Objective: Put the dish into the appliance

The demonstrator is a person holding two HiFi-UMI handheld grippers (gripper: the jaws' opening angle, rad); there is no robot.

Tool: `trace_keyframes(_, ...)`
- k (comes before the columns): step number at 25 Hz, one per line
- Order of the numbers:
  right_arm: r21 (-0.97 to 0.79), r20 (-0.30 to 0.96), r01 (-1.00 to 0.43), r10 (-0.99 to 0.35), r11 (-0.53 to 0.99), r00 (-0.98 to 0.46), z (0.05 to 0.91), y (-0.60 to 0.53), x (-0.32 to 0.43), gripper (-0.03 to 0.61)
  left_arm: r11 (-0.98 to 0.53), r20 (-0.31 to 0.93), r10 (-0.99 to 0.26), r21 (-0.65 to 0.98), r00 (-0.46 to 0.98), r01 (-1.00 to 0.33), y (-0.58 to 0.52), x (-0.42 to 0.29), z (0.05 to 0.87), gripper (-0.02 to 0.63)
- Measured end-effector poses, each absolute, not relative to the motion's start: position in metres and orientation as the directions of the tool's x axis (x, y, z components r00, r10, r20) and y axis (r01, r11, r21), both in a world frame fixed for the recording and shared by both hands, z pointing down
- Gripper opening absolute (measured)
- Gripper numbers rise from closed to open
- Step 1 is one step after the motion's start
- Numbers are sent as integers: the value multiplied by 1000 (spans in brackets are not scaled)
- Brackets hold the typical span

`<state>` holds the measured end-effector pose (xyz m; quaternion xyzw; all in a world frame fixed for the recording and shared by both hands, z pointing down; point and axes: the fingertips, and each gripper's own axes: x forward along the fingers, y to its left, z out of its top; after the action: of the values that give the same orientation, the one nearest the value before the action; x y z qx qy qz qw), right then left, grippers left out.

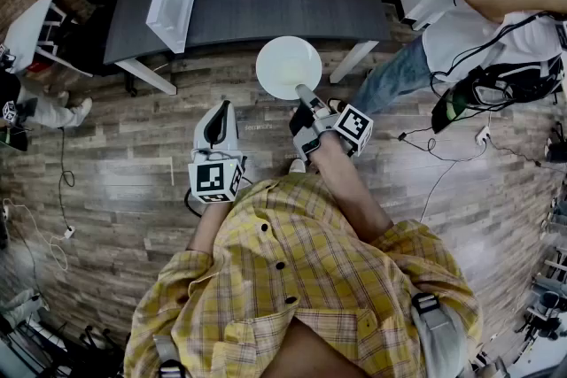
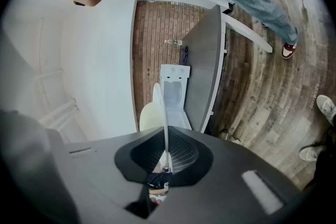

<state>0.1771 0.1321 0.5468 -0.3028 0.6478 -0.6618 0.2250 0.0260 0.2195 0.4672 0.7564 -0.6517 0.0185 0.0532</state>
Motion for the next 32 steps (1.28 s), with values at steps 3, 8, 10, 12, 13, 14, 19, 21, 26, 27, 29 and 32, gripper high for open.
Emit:
trace_keyframes(3,-996,90,-77,-693,-50,-716,538,129,174,14,-145,90,-985,51,150,-988,216,25,465,0)
trace_keyframes(8,-995,100,-82,-691,-59,-716,542,129,177,14,-135,88,-986,49,139,-990,217,26,465,0)
trace_keyframes(10,-995,102,-89,-692,-54,-715,539,128,180,12,-128,88,-987,49,132,-991,217,29,465,0)
trace_keyframes(12,-994,106,-97,-691,-52,-715,541,127,185,12,-123,90,-988,48,127,-991,216,33,465,0)
trace_keyframes(13,-994,108,-96,-690,-56,-716,543,126,188,12,-120,91,-988,46,124,-992,216,35,466,0)
trace_keyframes(14,-994,109,-94,-688,-60,-718,545,126,191,12,-117,93,-988,45,121,-992,216,37,467,0)
trace_keyframes(19,-994,101,-95,-675,-46,-731,542,121,202,12,-104,99,-989,38,108,-994,214,51,468,0)
trace_keyframes(21,-994,103,-92,-672,-52,-734,544,117,208,12,-101,100,-990,36,104,-994,211,58,468,0)
trace_keyframes(26,-994,112,-86,-658,-71,-744,550,114,224,12,-62,100,-993,30,64,-998,209,70,468,0)
trace_keyframes(27,-994,113,-89,-654,-70,-748,551,114,227,12,-54,98,-994,27,56,-998,209,73,468,0)
trace_keyframes(29,-994,110,-95,-642,-57,-758,552,112,234,12,-33,94,-995,24,35,-999,210,78,468,0)
trace_keyframes(32,-995,99,-88,-624,-48,-775,550,113,239,12,7,104,-995,29,-4,-1000,217,82,472,0)
